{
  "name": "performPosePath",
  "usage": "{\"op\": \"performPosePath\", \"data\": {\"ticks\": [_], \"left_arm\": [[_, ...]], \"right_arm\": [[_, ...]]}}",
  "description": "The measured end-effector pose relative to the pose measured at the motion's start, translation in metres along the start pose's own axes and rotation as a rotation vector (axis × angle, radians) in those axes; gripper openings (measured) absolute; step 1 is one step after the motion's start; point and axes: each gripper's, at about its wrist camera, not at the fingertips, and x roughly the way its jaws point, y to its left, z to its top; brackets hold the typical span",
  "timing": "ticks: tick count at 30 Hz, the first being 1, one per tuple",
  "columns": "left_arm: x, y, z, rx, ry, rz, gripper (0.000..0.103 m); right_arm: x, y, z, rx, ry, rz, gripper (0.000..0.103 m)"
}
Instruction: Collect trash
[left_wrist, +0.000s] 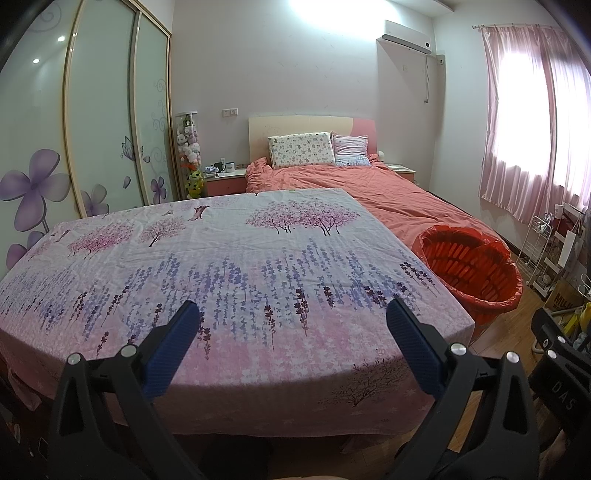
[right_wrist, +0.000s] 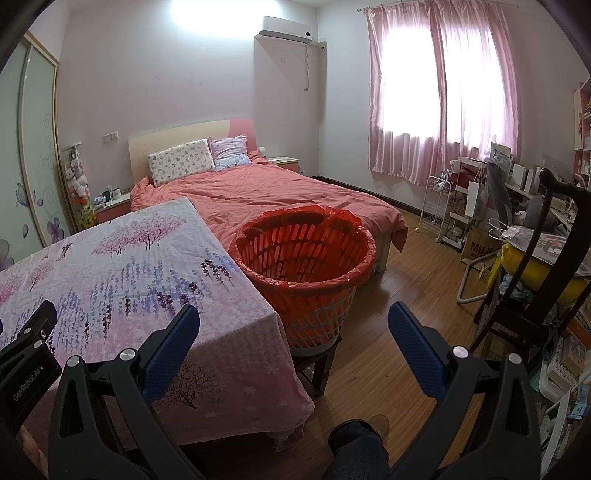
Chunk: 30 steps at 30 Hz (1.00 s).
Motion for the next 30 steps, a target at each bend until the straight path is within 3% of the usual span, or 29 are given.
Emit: {"op": "performPosePath", "data": {"ticks": [30], "left_arm": [[0.0001,0.0003,-0.0021,-0.003,0.005,0.001,0.099]], "right_arm": [[0.0008,-0.0004,-0.0013,-0.001,0.003,0.002,0.101]]}}
